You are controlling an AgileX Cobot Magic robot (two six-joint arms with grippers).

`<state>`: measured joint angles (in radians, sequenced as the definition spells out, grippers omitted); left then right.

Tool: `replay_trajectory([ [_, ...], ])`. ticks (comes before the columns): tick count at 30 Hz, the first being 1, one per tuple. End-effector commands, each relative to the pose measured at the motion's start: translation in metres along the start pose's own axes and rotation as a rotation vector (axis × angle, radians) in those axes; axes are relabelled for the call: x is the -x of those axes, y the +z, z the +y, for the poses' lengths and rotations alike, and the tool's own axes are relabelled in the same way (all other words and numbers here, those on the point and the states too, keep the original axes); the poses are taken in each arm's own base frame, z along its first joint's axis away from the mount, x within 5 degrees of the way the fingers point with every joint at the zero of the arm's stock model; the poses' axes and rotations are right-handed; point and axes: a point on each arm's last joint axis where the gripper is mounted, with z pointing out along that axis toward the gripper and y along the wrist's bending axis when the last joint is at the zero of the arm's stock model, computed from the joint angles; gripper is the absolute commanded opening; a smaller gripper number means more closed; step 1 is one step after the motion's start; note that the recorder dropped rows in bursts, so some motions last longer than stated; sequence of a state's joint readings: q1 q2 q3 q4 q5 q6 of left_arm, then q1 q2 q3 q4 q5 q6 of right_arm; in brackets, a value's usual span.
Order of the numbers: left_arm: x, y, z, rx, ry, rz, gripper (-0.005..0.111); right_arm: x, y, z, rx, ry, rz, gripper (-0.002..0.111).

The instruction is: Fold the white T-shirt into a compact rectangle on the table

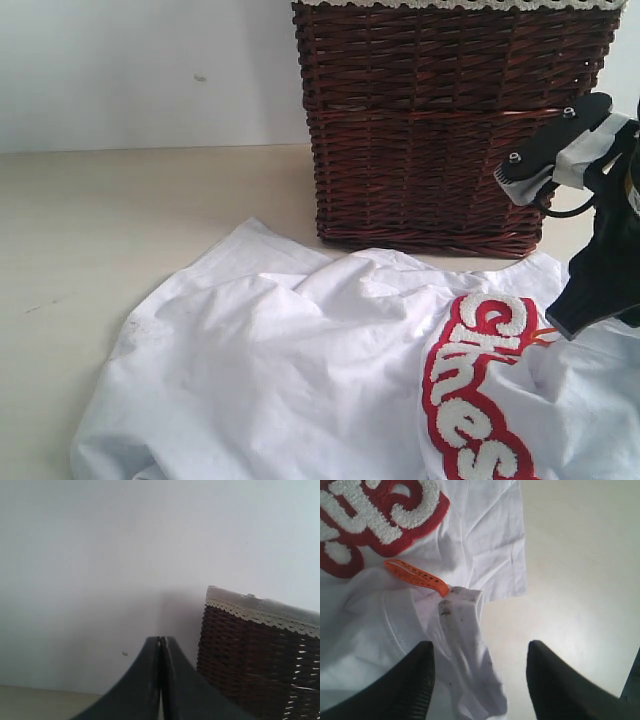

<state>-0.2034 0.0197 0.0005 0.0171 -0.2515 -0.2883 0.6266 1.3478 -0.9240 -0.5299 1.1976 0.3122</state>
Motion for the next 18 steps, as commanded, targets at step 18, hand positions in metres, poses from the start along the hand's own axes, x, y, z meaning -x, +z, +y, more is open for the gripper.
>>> replay_trajectory([
  [18, -0.043, -0.014, 0.017, 0.137, 0.340, 0.519, 0.000, 0.004, -0.002, 0.002, 0.030, 0.018, -0.053, 0.054],
])
